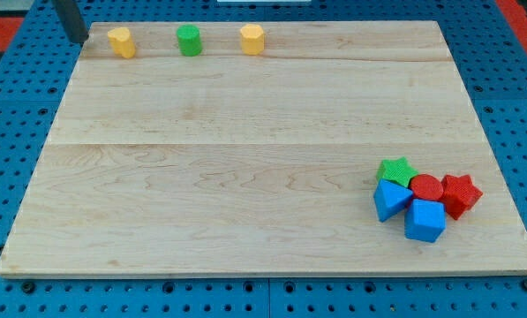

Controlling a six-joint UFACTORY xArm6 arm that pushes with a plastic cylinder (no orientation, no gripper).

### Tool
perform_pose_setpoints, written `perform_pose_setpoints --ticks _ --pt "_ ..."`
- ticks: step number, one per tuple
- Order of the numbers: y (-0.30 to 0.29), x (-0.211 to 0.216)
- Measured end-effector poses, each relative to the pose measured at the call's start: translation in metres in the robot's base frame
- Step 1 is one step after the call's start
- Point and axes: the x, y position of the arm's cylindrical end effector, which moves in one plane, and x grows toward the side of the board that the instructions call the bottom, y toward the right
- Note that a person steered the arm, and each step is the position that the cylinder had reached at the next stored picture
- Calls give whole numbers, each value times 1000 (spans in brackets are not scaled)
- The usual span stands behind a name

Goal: Push the yellow heart close to the green star

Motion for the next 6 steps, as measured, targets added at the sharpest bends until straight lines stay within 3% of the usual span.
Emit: perform_pose_setpoints --ticks 3,4,6 --pt "58 4" --pt "45 13" --pt "122 16"
